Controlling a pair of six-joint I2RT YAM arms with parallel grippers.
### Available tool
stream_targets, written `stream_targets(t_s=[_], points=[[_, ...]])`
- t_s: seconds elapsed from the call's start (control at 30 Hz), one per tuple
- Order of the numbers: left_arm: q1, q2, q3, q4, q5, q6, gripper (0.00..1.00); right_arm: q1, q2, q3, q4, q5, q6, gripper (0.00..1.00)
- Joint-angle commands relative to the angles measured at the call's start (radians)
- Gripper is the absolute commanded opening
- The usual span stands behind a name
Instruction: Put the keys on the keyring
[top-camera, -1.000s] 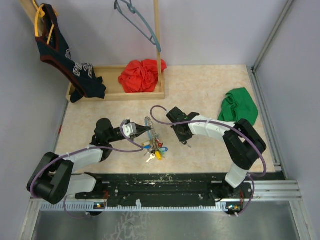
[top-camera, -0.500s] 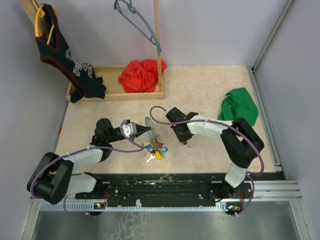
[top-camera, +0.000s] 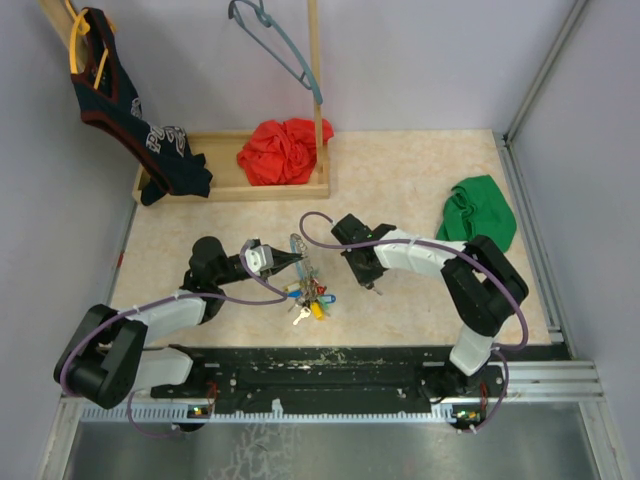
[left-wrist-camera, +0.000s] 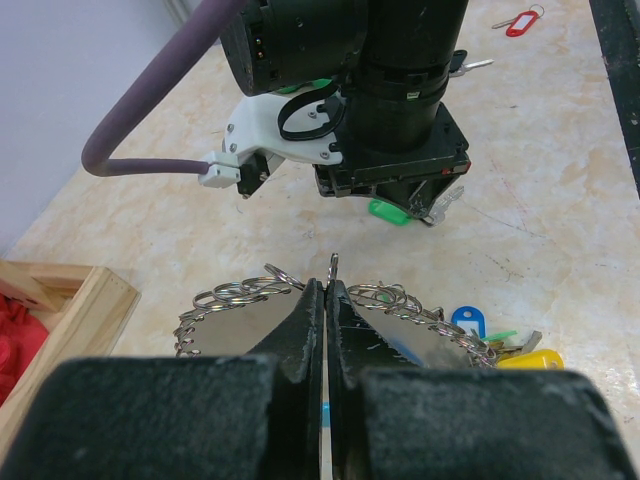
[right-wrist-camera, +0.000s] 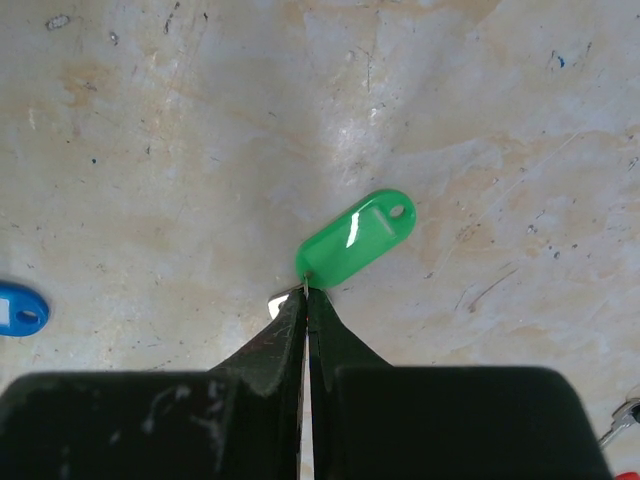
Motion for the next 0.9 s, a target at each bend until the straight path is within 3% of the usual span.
stream_targets(t_s=[0.0,0.13,0.5,0.63,0.8,0.87], points=[[0.007,-0.006,-0.004,0.054,0.023,-0.003,0.0,0.007,-0.007,0.047,0.003,0.016,0.009,0.0],[0.007,-0.008,-0.002,0.054,0.026,-0.002,0.0,0.007,-0.05,0.04,0.019,0.013,-0.025,0.0],[0.008,-0.031,0.003,0.04,0.032,-0.013,0.0,-0.015,-0.294,-0.076,0.257,-0.09,-0.25,0.0],[0.008,-0.046,0.011,0.011,0.038,-0.017,0.0,-0.016,-0.393,-0.149,0.412,-0.171,-0.351,0.0],[0.008,-0.054,0.017,0.001,0.049,-0.028,0.0,-0.029,-0.535,-0.354,0.798,-0.33,-0.44,0.0],[0.008,-0.054,0.019,-0.001,0.055,-0.033,0.01,-0.045,-0.552,-0.391,0.87,-0.409,-0.428,0.0]])
